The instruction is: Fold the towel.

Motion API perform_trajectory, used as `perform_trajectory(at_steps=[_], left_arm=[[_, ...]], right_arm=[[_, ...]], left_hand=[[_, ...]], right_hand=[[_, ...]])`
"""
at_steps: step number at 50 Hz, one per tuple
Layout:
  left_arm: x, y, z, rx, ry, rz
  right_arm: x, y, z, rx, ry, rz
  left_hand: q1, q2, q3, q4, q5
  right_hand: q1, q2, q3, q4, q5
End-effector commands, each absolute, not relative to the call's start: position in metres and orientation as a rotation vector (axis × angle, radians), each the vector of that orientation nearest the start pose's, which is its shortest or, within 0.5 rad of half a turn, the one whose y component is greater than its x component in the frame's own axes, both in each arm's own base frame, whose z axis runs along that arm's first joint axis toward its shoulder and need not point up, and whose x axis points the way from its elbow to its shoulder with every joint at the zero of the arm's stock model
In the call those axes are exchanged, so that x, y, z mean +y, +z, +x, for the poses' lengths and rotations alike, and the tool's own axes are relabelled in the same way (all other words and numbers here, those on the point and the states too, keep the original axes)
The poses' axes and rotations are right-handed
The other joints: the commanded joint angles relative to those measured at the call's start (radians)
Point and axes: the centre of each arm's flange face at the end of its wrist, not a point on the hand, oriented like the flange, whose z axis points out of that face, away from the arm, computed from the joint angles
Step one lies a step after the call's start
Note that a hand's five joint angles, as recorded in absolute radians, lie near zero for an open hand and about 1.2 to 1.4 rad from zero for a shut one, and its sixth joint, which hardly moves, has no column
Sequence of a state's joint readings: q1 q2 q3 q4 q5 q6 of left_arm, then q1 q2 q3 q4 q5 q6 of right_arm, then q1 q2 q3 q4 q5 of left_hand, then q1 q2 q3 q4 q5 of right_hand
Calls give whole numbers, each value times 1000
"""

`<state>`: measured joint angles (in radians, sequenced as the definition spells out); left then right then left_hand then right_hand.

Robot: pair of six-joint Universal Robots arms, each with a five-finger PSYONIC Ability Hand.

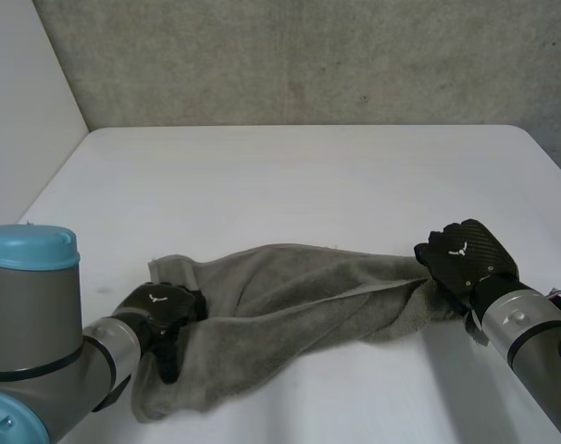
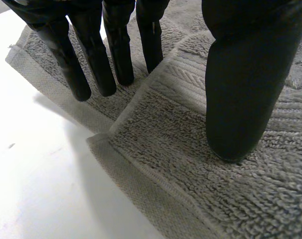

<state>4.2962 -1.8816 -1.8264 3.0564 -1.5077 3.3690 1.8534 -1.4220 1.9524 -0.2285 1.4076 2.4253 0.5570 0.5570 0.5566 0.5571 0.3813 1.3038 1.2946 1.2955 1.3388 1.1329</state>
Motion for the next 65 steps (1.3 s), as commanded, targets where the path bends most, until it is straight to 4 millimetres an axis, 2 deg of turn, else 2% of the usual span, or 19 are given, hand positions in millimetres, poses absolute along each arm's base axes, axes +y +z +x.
perform_trajectory(at_steps=[1, 13, 21, 29, 31, 32, 36, 37, 39, 44, 48, 50, 55, 58, 60, 61, 63, 64, 65], left_arm=[[-198, 144, -238, 2788, -1439, 975], [-206, 148, -240, 2759, -1470, 970], [-225, 195, -247, 2653, -1699, 926], [-217, 258, -241, 2558, -1865, 887], [-209, 291, -237, 2479, -1988, 865], [-209, 291, -237, 2478, -1989, 865], [-194, 343, -230, 2334, -2186, 814], [-194, 343, -230, 2333, -2187, 814], [-184, 375, -224, 2241, -2284, 768], [-177, 403, -218, 2197, -2320, 720], [-178, 405, -217, 2211, -2301, 717], [-183, 398, -219, 2241, -2262, 727], [-228, 343, -238, 2429, -2011, 789], [-239, 330, -243, 2462, -1963, 801], [-255, 318, -253, 2479, -1936, 813], [-272, 315, -260, 2461, -1966, 799], [-289, 320, -267, 2404, -2052, 779], [-305, 334, -273, 2303, -2184, 735], [-317, 353, -278, 2182, -2334, 678]], right_arm=[[-229, 177, 220, 2222, -1939, -1407], [-238, 190, 224, 2180, -2002, -1410], [-244, 211, 227, 2175, -1991, -1495], [-233, 275, 220, 2161, -2045, -1489], [-222, 315, 216, 2094, -2175, -1449], [-222, 315, 216, 2093, -2176, -1449], [-208, 368, 212, 2011, -2310, -1368], [-204, 382, 211, 1994, -2331, -1343], [-201, 394, 210, 1983, -2342, -1323], [-188, 422, 208, 1973, -2339, -1323], [-194, 419, 210, 2027, -2235, -1358], [-215, 394, 219, 2081, -2059, -1411], [-237, 364, 229, 2139, -1916, -1453], [-247, 356, 232, 2151, -1894, -1455], [-287, 342, 245, 2101, -1995, -1428], [-287, 342, 245, 2101, -1996, -1428], [-318, 357, 266, 1923, -2289, -1334], [-318, 357, 266, 1922, -2290, -1334], [-327, 373, 277, 1803, -2466, -1233]], left_hand=[[357, 357, 358, 357, 358], [839, 839, 840, 839, 840], [839, 839, 840, 839, 840], [839, 839, 840, 839, 840], [839, 839, 840, 839, 840], [839, 839, 840, 839, 840], [839, 839, 840, 839, 840], [839, 839, 840, 839, 840], [839, 839, 840, 839, 840], [839, 839, 840, 839, 840], [839, 839, 840, 839, 840], [839, 839, 840, 839, 840], [839, 839, 840, 839, 840], [839, 839, 840, 839, 840], [839, 839, 840, 839, 840], [839, 839, 840, 839, 840], [839, 839, 840, 839, 840], [839, 839, 840, 839, 840], [839, 839, 840, 839, 840]], right_hand=[[92, 102, 101, 57, 89], [92, 102, 101, 57, 89], [92, 102, 101, 57, 89], [92, 102, 101, 57, 89], [92, 102, 101, 57, 89], [92, 102, 101, 57, 89], [92, 102, 101, 57, 89], [92, 102, 101, 57, 89], [92, 102, 101, 57, 89], [92, 102, 101, 57, 89], [92, 102, 101, 57, 89], [92, 102, 101, 57, 89], [92, 102, 101, 57, 89], [92, 102, 101, 57, 89], [92, 102, 101, 57, 89], [92, 102, 101, 57, 89], [92, 102, 101, 57, 89], [92, 102, 101, 57, 89], [92, 102, 101, 57, 89]])
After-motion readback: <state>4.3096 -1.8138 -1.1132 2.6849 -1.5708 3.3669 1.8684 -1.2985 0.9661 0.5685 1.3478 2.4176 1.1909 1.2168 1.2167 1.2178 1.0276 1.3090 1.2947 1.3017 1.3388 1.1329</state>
